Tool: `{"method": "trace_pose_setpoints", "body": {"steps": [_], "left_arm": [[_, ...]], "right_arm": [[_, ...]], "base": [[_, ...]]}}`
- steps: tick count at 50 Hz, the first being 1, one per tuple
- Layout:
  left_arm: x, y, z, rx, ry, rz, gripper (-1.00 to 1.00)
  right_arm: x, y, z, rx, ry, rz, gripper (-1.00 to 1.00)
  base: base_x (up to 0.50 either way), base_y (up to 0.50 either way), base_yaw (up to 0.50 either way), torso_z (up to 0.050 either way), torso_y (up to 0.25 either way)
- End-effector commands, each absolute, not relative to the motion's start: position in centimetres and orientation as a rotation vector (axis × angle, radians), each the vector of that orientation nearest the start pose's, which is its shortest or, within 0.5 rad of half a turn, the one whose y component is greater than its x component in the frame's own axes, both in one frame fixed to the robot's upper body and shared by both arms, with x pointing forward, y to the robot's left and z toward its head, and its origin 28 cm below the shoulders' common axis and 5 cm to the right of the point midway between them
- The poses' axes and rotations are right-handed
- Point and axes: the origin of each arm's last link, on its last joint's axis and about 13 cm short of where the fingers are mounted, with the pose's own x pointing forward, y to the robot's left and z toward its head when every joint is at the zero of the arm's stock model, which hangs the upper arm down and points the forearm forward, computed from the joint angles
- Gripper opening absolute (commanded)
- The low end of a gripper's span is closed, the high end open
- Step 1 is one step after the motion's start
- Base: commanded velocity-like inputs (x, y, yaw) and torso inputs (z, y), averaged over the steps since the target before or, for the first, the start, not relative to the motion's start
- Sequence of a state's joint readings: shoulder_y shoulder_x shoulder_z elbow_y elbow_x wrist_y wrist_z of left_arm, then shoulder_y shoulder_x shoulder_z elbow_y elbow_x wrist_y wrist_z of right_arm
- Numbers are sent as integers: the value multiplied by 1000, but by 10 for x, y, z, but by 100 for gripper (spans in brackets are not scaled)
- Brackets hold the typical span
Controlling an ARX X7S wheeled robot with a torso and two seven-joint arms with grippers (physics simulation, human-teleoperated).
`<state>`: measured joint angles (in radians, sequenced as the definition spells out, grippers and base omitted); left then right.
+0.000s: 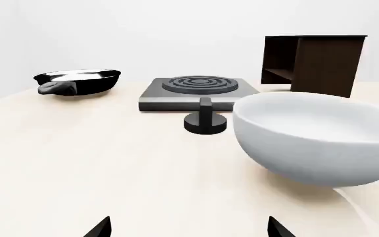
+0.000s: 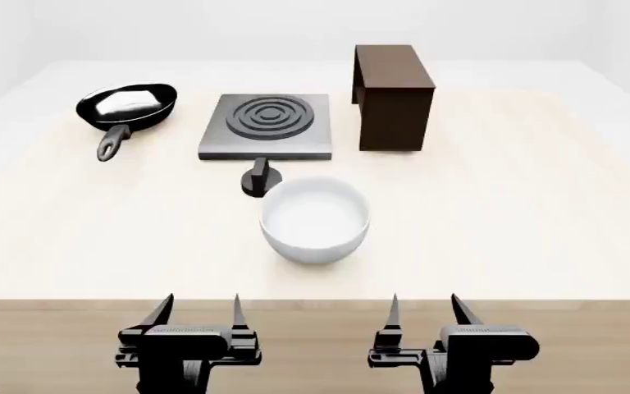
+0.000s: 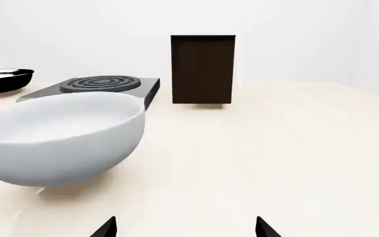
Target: Turn on the stove.
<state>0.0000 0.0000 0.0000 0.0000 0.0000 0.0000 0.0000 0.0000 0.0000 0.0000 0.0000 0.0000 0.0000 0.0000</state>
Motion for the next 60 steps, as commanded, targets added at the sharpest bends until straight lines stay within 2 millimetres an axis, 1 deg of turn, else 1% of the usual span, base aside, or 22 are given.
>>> {"method": "trace_pose_setpoints", "body": {"steps": [1, 16, 60], "left_arm": [[212, 206, 12, 0, 0, 0, 100], [210, 205, 14, -2, -7, 1, 100], [209, 204, 14, -2, -10, -6, 100]], "right_arm": [[211, -96, 13, 0, 0, 9, 100], [208, -95, 13, -4, -21, 18, 100], [207, -96, 14, -29, -40, 17, 100]], "base": [[0, 0, 0, 0, 0], [0, 20, 0, 0, 0], [0, 496, 0, 0, 0]]}}
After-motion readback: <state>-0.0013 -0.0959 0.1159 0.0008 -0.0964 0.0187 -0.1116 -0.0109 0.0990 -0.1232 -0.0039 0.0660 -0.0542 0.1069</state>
